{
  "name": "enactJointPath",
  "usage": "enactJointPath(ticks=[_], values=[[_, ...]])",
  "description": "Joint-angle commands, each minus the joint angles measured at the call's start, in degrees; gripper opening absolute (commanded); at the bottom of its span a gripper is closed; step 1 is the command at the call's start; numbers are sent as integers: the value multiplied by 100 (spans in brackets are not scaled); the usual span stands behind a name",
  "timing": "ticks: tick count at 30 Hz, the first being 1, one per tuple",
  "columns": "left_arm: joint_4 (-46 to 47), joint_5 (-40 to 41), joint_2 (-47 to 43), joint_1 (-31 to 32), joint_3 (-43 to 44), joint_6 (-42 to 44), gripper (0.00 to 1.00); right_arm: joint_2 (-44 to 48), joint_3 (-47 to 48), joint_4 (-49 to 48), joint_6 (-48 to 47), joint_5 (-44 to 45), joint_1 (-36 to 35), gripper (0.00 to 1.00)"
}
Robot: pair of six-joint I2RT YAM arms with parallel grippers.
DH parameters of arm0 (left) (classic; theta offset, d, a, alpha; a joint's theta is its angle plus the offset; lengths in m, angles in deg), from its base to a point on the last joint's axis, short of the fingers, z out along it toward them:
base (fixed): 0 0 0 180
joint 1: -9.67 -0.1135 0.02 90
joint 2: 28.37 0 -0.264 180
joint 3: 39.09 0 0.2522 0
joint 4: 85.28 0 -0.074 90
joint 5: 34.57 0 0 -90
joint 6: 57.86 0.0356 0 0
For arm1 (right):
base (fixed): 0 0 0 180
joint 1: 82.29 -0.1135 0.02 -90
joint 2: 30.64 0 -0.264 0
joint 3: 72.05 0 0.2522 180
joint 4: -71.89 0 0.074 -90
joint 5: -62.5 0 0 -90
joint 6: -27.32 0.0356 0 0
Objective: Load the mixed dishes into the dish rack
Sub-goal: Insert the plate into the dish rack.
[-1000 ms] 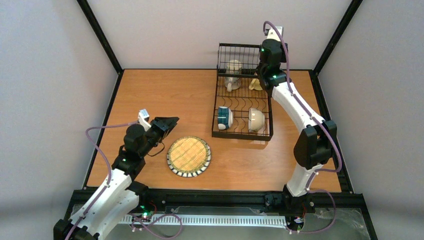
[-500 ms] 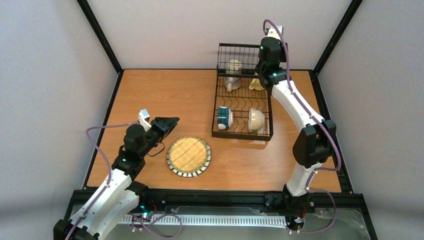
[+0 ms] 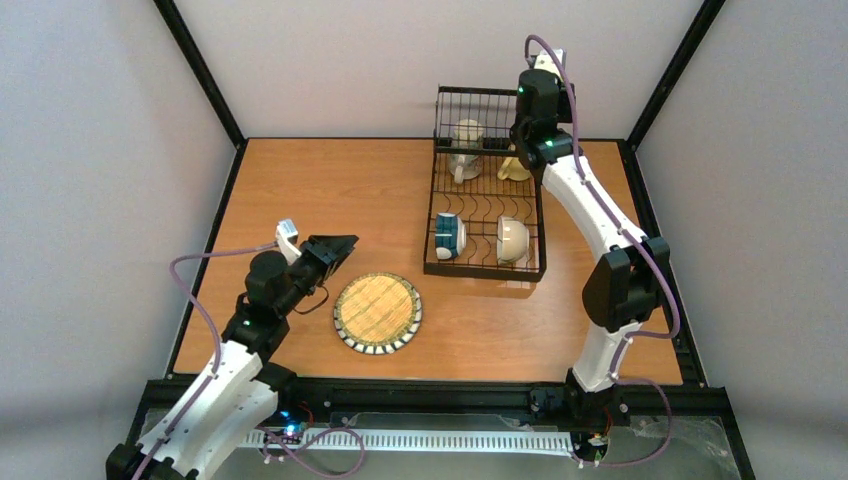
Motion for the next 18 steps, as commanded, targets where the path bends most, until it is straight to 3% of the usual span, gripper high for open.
enactJointPath(ticks=[1, 18], values=[[-54, -64, -71, -16, -67, 76, 82, -149, 293, 288, 65, 166, 36, 2], [-71, -194, -139, -21, -50, -7, 81, -511, 1050, 1338, 419, 124, 22, 2]])
